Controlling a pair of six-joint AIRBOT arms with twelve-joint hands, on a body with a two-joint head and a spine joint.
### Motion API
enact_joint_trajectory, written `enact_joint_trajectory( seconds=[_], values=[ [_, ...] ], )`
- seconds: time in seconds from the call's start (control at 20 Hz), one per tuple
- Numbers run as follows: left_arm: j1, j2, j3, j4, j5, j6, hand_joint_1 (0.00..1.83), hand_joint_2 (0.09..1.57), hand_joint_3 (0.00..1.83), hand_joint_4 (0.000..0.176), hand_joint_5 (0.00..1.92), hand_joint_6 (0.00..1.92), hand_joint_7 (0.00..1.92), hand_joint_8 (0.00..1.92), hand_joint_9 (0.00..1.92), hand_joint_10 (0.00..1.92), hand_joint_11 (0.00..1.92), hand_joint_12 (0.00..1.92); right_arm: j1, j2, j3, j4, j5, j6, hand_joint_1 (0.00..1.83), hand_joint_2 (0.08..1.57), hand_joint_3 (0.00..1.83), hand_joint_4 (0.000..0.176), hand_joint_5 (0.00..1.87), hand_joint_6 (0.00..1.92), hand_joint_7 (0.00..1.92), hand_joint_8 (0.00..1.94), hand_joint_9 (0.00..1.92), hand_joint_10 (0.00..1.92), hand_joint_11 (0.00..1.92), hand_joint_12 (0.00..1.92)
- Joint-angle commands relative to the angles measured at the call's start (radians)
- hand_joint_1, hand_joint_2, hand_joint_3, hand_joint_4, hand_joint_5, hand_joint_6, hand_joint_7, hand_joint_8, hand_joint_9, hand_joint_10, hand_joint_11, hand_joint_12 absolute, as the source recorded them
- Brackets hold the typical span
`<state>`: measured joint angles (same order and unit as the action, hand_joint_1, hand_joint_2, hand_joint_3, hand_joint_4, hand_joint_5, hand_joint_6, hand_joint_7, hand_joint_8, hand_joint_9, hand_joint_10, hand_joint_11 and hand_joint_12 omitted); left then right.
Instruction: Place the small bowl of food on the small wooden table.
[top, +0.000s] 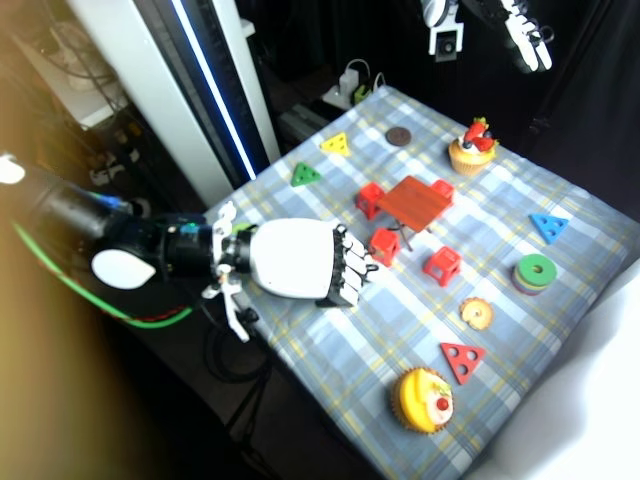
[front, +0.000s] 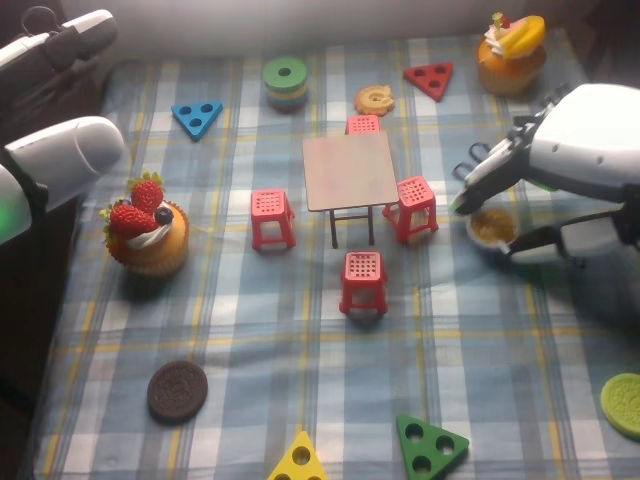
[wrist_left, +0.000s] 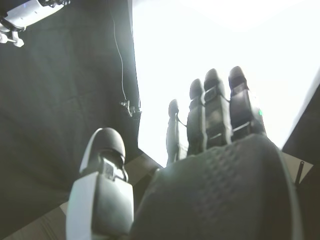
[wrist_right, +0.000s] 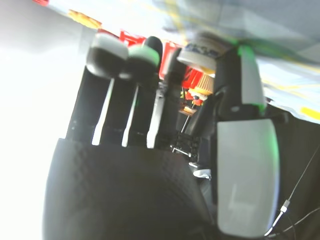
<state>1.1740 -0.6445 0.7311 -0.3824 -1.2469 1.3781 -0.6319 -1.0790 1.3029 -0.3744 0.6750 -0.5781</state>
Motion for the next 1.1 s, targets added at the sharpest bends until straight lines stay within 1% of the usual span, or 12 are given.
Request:
enact_joint_trajectory(
  seconds=[0.0,0.05,0.1,0.2,0.25,0.35,0.5,0.55,0.7,0.75,0.85,1.05],
  values=[
    [-0.012,-0.001,0.004,0.008,-0.122,-0.012,0.27,1.16,0.00,0.176,0.23,0.00,0.24,0.00,0.23,0.00,0.00,0.16,0.021,0.018,-0.005,0.030,0.119,0.003,1.10,1.16,0.00,0.000,0.90,1.06,0.91,1.23,0.80,1.52,0.66,1.90],
    [-0.012,-0.001,0.004,0.008,-0.122,-0.012,0.29,1.15,0.00,0.176,0.23,0.00,0.25,0.00,0.24,0.01,0.00,0.17,0.027,0.032,-0.012,0.035,0.135,0.003,1.09,1.16,0.00,0.000,0.91,1.08,0.94,0.95,0.85,1.31,0.69,1.75],
    [-0.012,-0.001,0.004,0.008,-0.122,-0.012,0.29,1.15,0.00,0.176,0.23,0.00,0.25,0.00,0.24,0.00,0.00,0.17,0.028,0.041,-0.016,0.044,0.153,0.003,1.20,1.14,0.00,0.000,0.99,0.84,0.93,1.20,0.81,1.13,0.58,1.69],
    [-0.012,-0.002,0.005,0.008,-0.121,-0.013,0.27,1.14,0.00,0.175,0.26,0.00,0.29,0.00,0.26,0.00,0.00,0.25,0.029,0.063,-0.025,0.069,0.208,0.003,1.26,1.10,0.00,0.000,1.08,0.59,0.99,1.22,0.84,1.34,0.66,1.82],
    [-0.012,-0.002,0.005,0.008,-0.120,-0.013,0.27,1.14,0.00,0.169,0.27,0.00,0.29,0.00,0.26,0.00,0.00,0.26,0.033,0.070,-0.029,0.077,0.234,0.003,1.20,1.07,0.00,0.000,1.09,0.73,0.96,1.18,0.83,1.51,0.67,1.88],
    [-0.012,-0.003,0.006,0.008,-0.119,-0.013,0.26,1.14,0.00,0.169,0.26,0.00,0.29,0.00,0.26,0.00,0.00,0.25,0.055,0.073,-0.032,0.080,0.268,0.003,1.25,1.14,0.00,0.000,1.01,0.67,0.90,1.37,0.78,1.36,0.73,1.51],
    [-0.012,-0.004,0.010,0.008,-0.117,-0.013,0.27,1.14,0.00,0.174,0.27,0.00,0.29,0.00,0.27,0.00,0.00,0.26,0.114,0.054,-0.026,0.056,0.288,0.003,1.26,1.07,0.00,0.000,1.02,0.81,1.17,0.77,1.10,0.62,0.91,1.11],
    [-0.013,-0.005,0.011,0.009,-0.115,-0.013,0.25,1.14,0.00,0.173,0.25,0.00,0.28,0.00,0.27,0.00,0.00,0.27,0.138,0.035,-0.021,0.040,0.288,0.003,1.28,1.05,0.01,0.000,1.05,0.78,1.20,0.67,1.06,0.72,0.91,1.04],
    [-0.015,-0.006,0.013,0.010,-0.110,-0.013,0.26,1.14,0.00,0.167,0.25,0.00,0.27,0.00,0.26,0.00,0.00,0.27,0.159,0.019,-0.018,0.023,0.288,0.003,1.26,1.04,0.00,0.000,1.09,0.75,1.22,0.65,1.15,0.45,0.95,0.99],
    [-0.016,-0.006,0.014,0.010,-0.108,-0.013,0.22,1.15,0.01,0.171,0.23,0.00,0.25,0.00,0.25,0.00,0.00,0.26,0.169,0.013,-0.017,0.016,0.288,0.003,1.37,1.04,0.00,0.000,1.05,0.76,1.22,0.55,1.11,0.87,0.98,0.99],
    [-0.017,-0.009,0.016,0.010,-0.106,-0.013,0.19,1.17,0.00,0.175,0.21,0.00,0.22,0.00,0.22,0.00,0.00,0.23,0.187,-0.013,-0.013,0.000,0.288,0.003,1.40,1.02,0.00,0.000,1.09,0.69,1.32,0.38,1.13,0.91,0.75,1.01],
    [-0.021,-0.013,0.020,0.012,-0.100,-0.013,0.18,1.17,0.00,0.155,0.24,0.00,0.24,0.00,0.22,0.00,0.00,0.21,0.223,-0.036,-0.011,-0.051,0.288,0.015,1.25,1.04,0.00,0.000,1.20,0.64,1.08,0.79,0.96,0.62,0.50,1.44]
  ],
)
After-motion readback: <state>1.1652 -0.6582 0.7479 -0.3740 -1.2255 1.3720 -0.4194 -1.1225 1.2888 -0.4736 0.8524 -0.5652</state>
